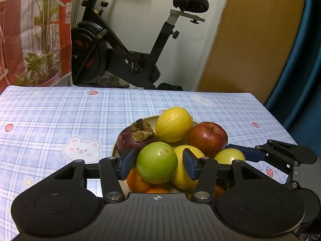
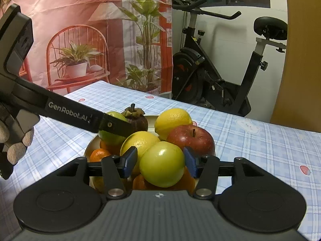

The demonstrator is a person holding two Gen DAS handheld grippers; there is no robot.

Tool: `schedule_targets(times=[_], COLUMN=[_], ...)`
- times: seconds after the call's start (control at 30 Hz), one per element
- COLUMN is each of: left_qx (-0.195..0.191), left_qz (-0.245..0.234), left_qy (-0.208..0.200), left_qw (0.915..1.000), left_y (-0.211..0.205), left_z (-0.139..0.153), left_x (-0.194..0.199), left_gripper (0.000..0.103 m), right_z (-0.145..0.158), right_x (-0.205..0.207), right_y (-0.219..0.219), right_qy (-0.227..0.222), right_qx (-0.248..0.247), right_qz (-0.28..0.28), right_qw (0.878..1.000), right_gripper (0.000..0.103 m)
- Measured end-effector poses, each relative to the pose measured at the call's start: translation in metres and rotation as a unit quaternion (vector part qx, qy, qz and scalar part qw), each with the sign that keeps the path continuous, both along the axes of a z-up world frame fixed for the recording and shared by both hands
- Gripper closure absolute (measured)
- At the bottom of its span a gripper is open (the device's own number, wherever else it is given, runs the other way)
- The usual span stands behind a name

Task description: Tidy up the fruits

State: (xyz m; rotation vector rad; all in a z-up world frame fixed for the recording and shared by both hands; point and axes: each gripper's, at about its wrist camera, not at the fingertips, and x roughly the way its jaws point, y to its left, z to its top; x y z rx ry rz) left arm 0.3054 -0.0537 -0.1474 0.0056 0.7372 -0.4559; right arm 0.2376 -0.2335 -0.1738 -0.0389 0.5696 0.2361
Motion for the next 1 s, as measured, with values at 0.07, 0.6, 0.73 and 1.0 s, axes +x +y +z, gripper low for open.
schedule_targets(times=[0.07, 0.6, 0.73, 1.0], left_qx=[-0.002, 0.006, 0.009, 0.003], left_qz=[-0.003, -0.001, 0.001, 0.008], left_qy=[0.003, -0.015, -0.035, -0.043], left_qw=[1.0000, 0.9999, 0.9994, 0.9991], left_y=[0.000, 0.001, 0.005, 0.001], left_z=[0.002, 0.007, 0.013, 0.011], left_x=[0.000, -0.010, -0.022, -0.042], left_gripper=[0.047, 0.036, 0.033, 0.029], right_z=[-0.001, -0.011, -0.002, -0.009], right_x=[-0.001, -0.024, -0.040, -0.083], right_y=[0.000, -0.014, -0.026, -0.055], right_qy=[0.003, 0.021, 0.018, 0.032], right_qx=[-0.003, -0.001, 0.013, 0.020], right_qz=[-0.001, -0.022, -0.021, -0.041], right_qw=[1.000, 1.000, 1.000, 0.998], right_gripper=[0.042, 0.034, 0.034, 0.033])
